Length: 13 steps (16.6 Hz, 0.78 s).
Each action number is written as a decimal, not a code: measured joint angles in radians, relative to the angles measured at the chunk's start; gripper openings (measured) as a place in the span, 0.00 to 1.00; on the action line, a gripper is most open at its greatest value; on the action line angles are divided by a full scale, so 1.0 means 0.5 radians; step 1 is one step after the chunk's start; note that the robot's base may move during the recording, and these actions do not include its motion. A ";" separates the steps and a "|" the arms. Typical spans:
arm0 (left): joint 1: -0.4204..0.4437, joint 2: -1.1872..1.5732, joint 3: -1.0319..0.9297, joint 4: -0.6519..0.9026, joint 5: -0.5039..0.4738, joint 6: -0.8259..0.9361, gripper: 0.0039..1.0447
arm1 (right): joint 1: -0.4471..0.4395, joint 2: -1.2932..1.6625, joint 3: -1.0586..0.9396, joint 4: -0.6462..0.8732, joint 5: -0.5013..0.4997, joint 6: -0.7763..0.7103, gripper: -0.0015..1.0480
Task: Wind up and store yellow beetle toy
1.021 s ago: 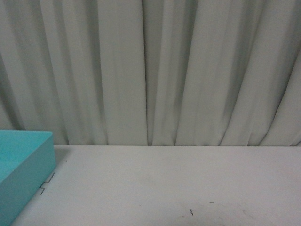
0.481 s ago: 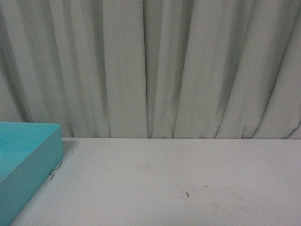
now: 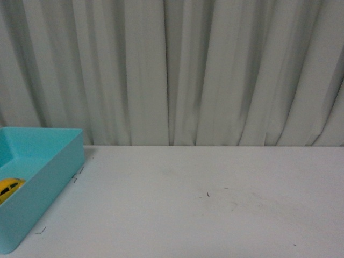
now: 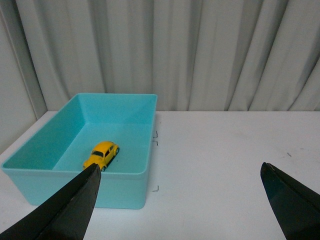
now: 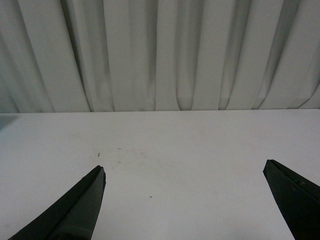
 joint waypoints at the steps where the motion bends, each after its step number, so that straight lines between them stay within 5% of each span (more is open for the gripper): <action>1: 0.000 0.000 0.000 0.000 0.000 0.000 0.94 | 0.000 0.000 0.000 0.000 0.000 0.000 0.94; 13: 0.000 0.000 0.000 0.000 0.000 0.000 0.94 | 0.000 0.000 0.000 0.000 0.000 -0.001 0.94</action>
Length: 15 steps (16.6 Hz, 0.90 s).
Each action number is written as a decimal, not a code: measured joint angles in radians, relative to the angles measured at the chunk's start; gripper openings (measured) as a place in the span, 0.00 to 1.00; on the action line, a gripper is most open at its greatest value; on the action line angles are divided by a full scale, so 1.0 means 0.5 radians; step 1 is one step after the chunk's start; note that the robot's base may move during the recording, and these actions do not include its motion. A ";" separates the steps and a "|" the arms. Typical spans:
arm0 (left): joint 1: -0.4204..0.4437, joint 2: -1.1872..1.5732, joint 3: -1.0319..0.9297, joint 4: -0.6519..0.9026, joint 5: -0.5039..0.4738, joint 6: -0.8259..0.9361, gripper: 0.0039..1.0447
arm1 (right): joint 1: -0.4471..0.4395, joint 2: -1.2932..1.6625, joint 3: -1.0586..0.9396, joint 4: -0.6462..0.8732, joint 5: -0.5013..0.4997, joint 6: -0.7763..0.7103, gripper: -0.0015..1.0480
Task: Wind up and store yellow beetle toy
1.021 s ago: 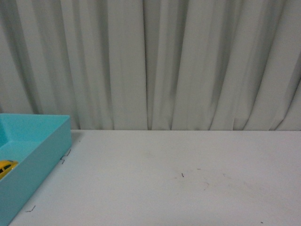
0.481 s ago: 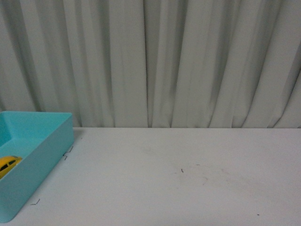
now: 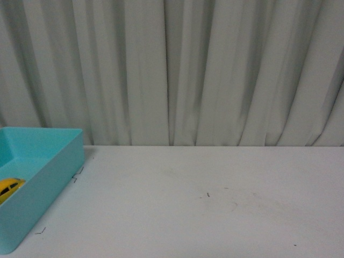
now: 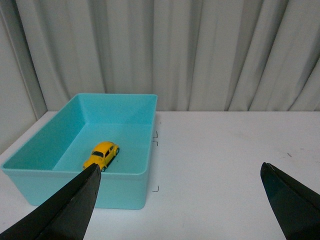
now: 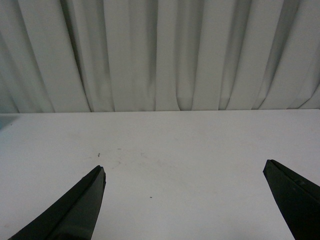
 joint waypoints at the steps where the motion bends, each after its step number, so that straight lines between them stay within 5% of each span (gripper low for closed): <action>1: 0.000 0.000 0.000 0.000 0.000 0.000 0.94 | 0.000 0.000 0.000 0.000 0.000 0.001 0.94; 15: 0.000 0.000 0.000 0.000 -0.001 -0.002 0.94 | 0.000 0.000 0.000 0.001 0.000 0.001 0.94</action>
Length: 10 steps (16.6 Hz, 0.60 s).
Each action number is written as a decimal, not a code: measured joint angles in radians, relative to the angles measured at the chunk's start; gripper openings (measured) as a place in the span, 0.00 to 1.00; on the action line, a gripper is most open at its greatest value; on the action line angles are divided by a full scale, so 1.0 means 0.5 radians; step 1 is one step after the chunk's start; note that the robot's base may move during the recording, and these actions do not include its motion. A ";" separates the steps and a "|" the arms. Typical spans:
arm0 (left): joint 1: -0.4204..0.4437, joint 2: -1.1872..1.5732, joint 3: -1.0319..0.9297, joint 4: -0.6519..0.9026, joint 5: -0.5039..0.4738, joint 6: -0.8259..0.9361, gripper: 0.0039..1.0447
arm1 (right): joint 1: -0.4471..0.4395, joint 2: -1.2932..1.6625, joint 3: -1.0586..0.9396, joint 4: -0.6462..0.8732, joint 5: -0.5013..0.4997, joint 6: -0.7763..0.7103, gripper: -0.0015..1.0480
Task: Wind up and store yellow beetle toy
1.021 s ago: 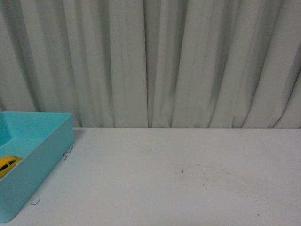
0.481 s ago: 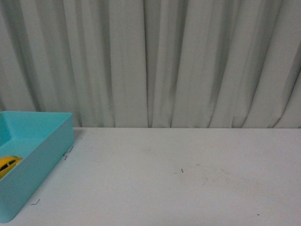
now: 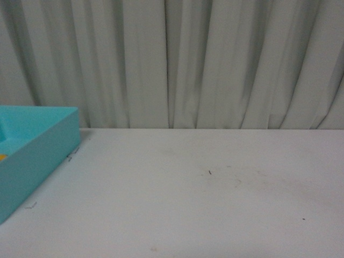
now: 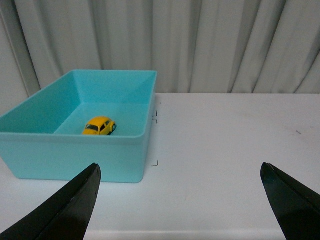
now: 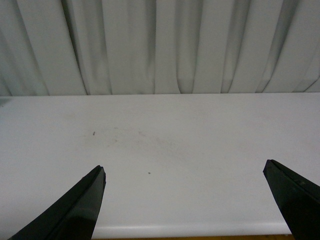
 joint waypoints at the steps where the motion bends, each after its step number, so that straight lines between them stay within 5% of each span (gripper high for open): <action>1: 0.000 0.000 0.000 0.000 0.000 0.000 0.94 | 0.000 0.001 0.000 0.000 0.000 0.000 0.94; 10: 0.000 0.000 0.000 0.000 0.001 -0.003 0.94 | 0.000 0.001 0.000 0.001 0.001 0.000 0.94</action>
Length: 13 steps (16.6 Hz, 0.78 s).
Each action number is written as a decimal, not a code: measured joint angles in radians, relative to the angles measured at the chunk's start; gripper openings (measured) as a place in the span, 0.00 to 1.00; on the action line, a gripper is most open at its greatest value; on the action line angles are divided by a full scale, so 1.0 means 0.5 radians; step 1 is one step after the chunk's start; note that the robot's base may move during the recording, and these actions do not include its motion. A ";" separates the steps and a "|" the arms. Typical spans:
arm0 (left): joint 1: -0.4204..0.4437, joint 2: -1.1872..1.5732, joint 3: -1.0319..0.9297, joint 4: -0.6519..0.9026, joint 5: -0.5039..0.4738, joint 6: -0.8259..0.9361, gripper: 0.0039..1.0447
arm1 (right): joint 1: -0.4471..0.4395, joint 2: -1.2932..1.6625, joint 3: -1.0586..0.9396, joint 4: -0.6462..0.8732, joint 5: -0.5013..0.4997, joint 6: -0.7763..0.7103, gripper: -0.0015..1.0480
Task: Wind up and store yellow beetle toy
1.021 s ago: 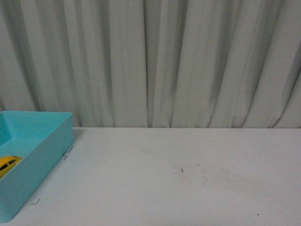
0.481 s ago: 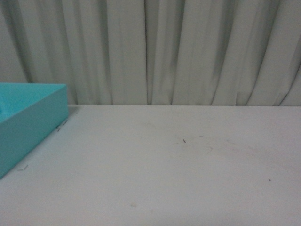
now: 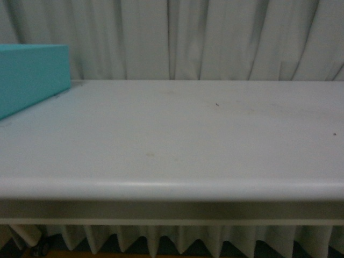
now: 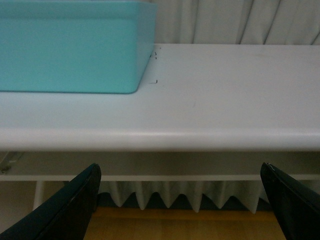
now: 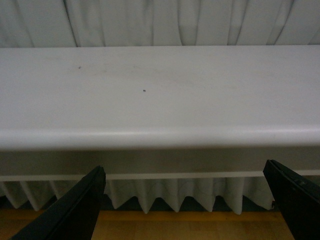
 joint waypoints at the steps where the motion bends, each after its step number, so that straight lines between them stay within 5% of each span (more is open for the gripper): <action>1: 0.000 0.000 0.000 0.000 -0.001 0.000 0.94 | 0.000 -0.001 0.000 -0.002 -0.001 0.001 0.94; 13: 0.000 0.000 0.000 -0.006 0.000 0.001 0.94 | 0.000 0.000 0.000 -0.007 0.000 0.001 0.94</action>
